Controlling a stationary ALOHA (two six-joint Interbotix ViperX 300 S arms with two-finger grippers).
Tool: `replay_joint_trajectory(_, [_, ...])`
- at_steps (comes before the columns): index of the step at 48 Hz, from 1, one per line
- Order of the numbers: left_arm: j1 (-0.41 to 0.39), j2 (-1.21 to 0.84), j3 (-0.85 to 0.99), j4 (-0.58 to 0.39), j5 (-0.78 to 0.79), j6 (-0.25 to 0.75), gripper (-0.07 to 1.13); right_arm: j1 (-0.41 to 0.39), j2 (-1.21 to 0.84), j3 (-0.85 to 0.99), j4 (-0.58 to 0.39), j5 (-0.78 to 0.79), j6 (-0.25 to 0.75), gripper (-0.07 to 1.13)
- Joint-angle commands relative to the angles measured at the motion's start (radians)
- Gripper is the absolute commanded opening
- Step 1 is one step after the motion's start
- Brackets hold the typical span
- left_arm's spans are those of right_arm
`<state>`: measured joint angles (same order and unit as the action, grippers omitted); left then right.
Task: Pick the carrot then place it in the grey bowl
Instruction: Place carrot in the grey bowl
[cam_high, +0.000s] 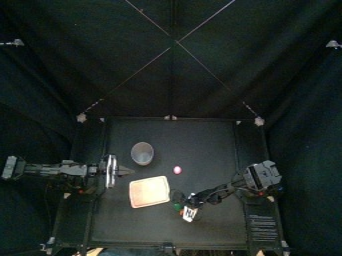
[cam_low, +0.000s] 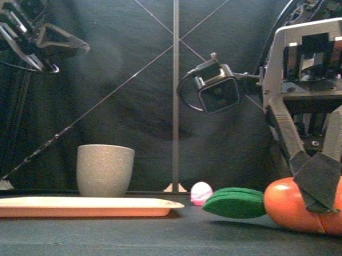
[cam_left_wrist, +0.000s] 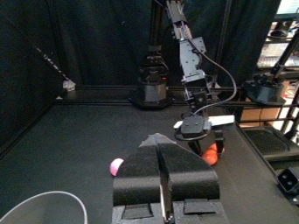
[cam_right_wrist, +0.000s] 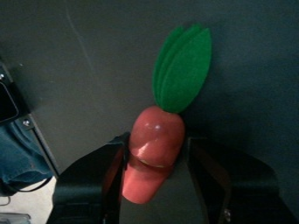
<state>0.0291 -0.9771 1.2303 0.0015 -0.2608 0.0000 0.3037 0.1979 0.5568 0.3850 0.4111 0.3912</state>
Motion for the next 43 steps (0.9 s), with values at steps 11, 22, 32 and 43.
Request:
replay_joint_trajectory(11, [0.008, 0.003, -0.014, 0.002, 0.009, 0.002, 0.00, 0.003, 0.014, -0.014, -0.011, 0.000, -0.005, 0.30])
replay_joint_trajectory(22, [0.008, 0.003, -0.014, 0.002, 0.009, 0.002, 0.00, -0.086, -0.060, -0.083, -0.143, 0.025, -0.009, 0.30])
replay_joint_trajectory(32, [0.008, 0.003, -0.014, 0.002, 0.009, 0.002, 0.00, -0.199, -0.117, -0.238, -0.310, 0.155, -0.014, 0.30])
replay_joint_trajectory(43, [0.009, 0.003, -0.014, 0.000, 0.011, 0.002, 0.00, -0.296, -0.078, -0.479, -0.457, 0.258, -0.023, 0.30])
